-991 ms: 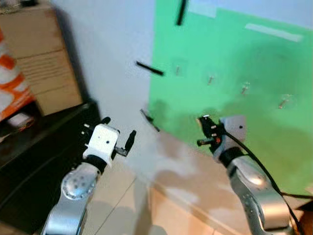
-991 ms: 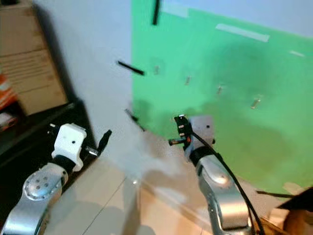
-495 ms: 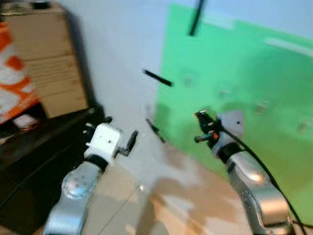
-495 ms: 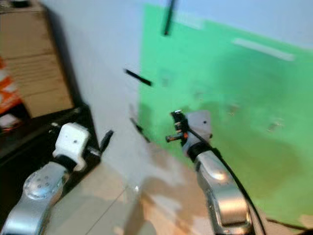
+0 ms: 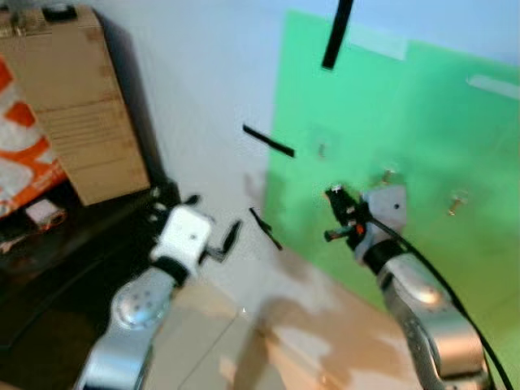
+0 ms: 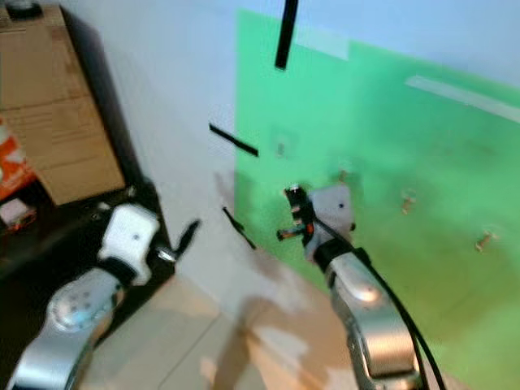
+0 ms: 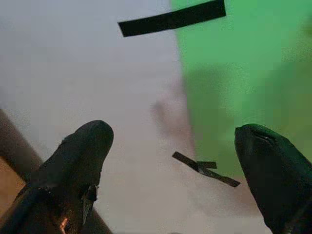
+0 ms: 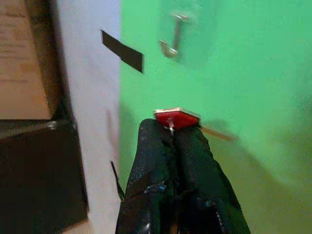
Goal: Hang keys on a hook
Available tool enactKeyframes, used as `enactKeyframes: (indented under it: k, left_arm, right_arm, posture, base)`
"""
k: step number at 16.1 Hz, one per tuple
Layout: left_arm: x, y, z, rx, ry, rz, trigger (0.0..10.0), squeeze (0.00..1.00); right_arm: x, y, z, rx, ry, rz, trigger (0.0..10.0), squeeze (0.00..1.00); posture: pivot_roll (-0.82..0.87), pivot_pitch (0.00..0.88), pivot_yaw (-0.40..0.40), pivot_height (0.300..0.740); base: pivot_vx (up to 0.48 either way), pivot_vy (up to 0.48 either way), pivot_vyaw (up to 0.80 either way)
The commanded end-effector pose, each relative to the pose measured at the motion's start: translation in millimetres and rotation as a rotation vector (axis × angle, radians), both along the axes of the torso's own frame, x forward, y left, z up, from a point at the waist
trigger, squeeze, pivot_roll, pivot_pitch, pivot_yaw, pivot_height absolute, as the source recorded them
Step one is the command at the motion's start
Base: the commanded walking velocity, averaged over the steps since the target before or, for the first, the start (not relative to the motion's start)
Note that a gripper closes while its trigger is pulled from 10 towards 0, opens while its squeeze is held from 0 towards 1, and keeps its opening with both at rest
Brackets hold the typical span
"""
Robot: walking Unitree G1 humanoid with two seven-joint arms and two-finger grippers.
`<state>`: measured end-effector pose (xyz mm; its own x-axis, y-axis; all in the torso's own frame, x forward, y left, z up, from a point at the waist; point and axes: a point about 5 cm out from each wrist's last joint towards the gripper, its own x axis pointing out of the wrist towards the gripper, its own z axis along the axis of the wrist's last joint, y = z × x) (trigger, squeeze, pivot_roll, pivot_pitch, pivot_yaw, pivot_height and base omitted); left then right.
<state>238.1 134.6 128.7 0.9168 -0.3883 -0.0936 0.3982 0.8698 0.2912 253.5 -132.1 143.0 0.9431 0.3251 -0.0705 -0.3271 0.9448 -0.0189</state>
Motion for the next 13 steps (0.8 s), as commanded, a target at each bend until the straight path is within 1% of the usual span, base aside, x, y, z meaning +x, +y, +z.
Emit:
enactKeyframes:
  k: [1, 5, 7, 9, 10, 11, 12, 13]
  left_arm:
    - [-1.6, 1.6, 1.2, 0.019, 0.001, -0.016, 10.0, 0.0]
    - [-3.2, 1.4, 1.7, 0.033, 0.016, -0.061, 10.0, 0.0]
    - [-4.2, 0.3, 2.2, 0.052, 0.025, -0.107, 10.0, 0.0]
    - [-5.2, 0.3, 4.0, 0.062, 0.021, -0.128, 10.0, 0.0]
    - [-5.8, 1.0, 5.8, 0.059, 0.018, -0.131, 10.0, 0.0]
    - [-6.4, 1.6, 5.9, 0.06, 0.018, -0.133, 10.0, 0.0]
    - [-7.1, 2.5, 5.3, 0.063, 0.02, -0.133, 10.0, 0.0]
    - [-7.9, 2.6, 4.8, 0.065, 0.022, -0.135, 10.0, 0.0]
  right_arm:
    - [-1.4, 5.3, 5.0, 0.007, -0.022, 0.037, 10.0, 0.0]
    - [1.0, 11.7, 9.0, 0.003, -0.036, 0.071, 10.0, 0.0]
    - [5.1, 14.8, 11.3, 0.003, -0.046, 0.084, 10.0, 0.0]
    - [10.1, 18.4, 15.3, 0.01, -0.061, 0.101, 10.0, 0.0]
    - [11.9, 20.8, 18.4, 0.1, -0.036, 0.124, 10.0, 0.0]
    - [11.0, 21.5, 13.2, 0.061, 0.012, 0.165, 10.0, 0.0]
    - [6.7, 20.0, -6.0, -0.171, 0.092, 0.256, 10.0, 0.0]
    - [-0.4, 14.2, -24.9, -0.366, 0.175, 0.336, 10.0, 0.0]
  posture:
    - [0.01, 0.0, -0.025, 0.74]
    - [0.02, 0.0, -0.026, 0.74]
    - [0.03, 0.0, -0.03, 0.74]
    - [0.04, 0.0, -0.034, 0.74]
    - [0.04, 0.0, -0.038, 0.74]
    - [0.04, 0.0, -0.04, 0.74]
    - [0.04, 0.0, -0.039, 0.74]
    - [0.04, 0.0, -0.042, 0.74]
  base:
    - [0.0, 0.0, 0.0]
    - [0.0, 0.0, 0.0]
    - [0.0, 0.0, 0.0]
    - [0.0, 0.0, 0.0]
    - [0.0, 0.0, 0.0]
    - [0.0, 0.0, 0.0]
    - [0.0, 0.0, 0.0]
    - [0.0, 0.0, 0.0]
